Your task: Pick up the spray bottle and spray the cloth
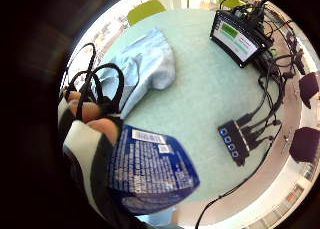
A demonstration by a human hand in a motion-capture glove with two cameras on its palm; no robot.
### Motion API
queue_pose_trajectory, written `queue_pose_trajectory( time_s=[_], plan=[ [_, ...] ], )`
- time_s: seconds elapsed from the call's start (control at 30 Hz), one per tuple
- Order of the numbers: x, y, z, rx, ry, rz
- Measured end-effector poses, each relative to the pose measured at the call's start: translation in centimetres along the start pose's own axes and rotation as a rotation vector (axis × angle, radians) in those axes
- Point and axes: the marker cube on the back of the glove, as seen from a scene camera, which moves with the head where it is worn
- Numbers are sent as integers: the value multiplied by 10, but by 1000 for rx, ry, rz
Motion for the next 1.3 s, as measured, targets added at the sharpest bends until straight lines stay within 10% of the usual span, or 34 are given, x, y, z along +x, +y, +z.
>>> queue_pose_trajectory(
  time_s=[1.3],
  plan=[
    [-31, 4, 11, -10, -133, -89]
  ],
)
